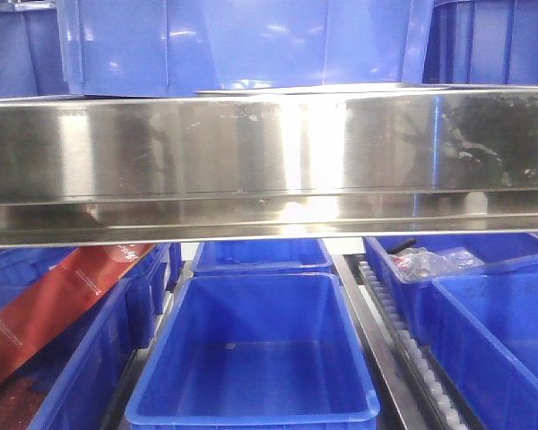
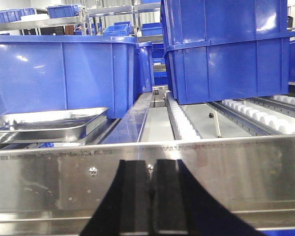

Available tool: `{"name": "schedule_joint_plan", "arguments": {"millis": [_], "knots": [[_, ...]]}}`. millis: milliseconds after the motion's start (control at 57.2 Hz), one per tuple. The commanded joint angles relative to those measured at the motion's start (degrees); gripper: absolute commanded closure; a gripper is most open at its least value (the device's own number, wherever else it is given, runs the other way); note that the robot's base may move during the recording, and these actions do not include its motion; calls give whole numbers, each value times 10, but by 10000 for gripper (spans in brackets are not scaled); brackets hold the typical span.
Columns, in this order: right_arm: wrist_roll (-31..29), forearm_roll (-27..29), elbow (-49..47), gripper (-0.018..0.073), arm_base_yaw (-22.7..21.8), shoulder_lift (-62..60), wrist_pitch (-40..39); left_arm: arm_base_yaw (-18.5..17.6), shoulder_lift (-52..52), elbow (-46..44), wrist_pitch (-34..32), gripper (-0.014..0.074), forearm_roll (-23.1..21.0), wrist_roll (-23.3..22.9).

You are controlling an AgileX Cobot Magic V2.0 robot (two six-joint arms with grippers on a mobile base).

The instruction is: Stack silver trays without gaps

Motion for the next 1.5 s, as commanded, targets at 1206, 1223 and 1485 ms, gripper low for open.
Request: {"name": "schedule_joint_plan", "arguments": {"millis": [1206,1223,1485], "knots": [[0,2,-2,640,0,0,-29,0,-2,-1,-83,613,-9,-4],[0,2,-2,640,0,0,-37,0,-2,-1,-91,613,-16,-8],[0,23,-22,640,3,0,-142,-1,-2,-88,-118,613,-166,-21]]}}
